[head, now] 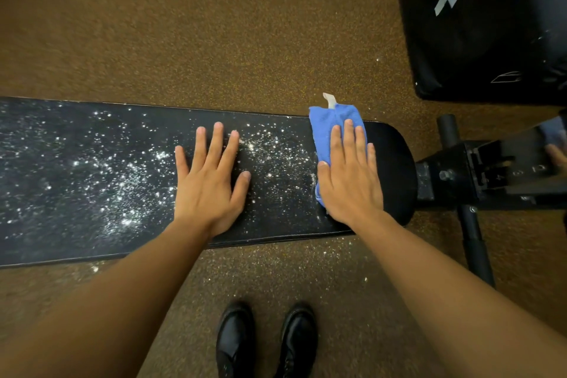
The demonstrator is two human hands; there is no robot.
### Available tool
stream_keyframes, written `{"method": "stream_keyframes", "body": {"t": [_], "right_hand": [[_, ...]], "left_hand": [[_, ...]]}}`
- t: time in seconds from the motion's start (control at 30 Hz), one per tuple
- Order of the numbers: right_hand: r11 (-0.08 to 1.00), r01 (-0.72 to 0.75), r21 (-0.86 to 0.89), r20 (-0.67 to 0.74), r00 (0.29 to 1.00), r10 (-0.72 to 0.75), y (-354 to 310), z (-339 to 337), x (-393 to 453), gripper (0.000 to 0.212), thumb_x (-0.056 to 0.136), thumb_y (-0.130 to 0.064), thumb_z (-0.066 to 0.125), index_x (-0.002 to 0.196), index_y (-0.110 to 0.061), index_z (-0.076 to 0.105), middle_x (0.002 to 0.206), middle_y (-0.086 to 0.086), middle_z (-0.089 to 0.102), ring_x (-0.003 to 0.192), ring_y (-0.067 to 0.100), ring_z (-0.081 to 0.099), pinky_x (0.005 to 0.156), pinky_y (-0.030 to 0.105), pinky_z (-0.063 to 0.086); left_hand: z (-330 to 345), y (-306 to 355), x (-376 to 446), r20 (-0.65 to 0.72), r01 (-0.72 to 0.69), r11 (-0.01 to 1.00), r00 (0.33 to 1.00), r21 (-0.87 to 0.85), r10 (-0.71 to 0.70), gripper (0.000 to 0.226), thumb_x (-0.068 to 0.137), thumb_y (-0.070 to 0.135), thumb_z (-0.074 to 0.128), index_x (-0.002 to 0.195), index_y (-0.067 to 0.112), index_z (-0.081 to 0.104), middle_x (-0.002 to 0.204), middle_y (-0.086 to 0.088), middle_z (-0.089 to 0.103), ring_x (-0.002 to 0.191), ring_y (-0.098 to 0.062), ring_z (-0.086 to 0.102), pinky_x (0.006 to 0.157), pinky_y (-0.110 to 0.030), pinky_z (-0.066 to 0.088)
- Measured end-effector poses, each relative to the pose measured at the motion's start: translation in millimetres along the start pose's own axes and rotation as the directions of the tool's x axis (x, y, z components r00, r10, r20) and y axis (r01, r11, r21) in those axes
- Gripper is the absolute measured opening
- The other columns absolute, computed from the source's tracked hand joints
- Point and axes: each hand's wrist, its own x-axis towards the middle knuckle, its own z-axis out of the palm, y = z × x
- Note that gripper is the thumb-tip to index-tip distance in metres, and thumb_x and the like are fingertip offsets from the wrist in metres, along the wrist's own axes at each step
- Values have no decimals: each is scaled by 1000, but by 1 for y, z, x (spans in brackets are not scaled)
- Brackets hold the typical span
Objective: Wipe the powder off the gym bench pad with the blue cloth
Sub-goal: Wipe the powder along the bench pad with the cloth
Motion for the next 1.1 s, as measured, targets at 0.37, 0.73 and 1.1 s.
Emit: {"method": "stream_keyframes", "body": {"t": [0.37, 0.73, 1.1], "right_hand": [[998, -64, 25, 10, 998, 64, -1, -1, 6, 68, 100, -43, 28, 156, -17, -1, 163, 9, -11, 149, 28, -13, 121, 49, -1], [999, 38, 18, 44, 998, -39, -11, 9, -45, 65, 99, -40, 14, 156, -11, 6, 164, 7, -3, 150, 23, -10, 122, 46, 3], [998, 51, 41, -4, 999, -50, -65, 15, -31, 65, 99, -38, 17, 155, -8, 3, 164, 11, -3, 150, 27, -9, 121, 47, 1]], "left_hand": [[10, 1, -3, 13, 20, 1000, 1000, -7, -20, 65, 100, 55, 16, 156, 30, -5, 163, 1, -17, 148, -21, -23, 118, -54, -13], [12, -1, -2, -8, 5, 1000, 1000, -19, -5, 66, 99, 56, 15, 157, 28, 1, 165, 0, -10, 149, -22, -18, 119, -55, -8], [11, -1, -1, -28, -3, 1000, 1000, -30, 2, 67, 98, 54, 20, 157, 26, 5, 165, -1, -5, 151, -23, -13, 119, -56, -5]]}}
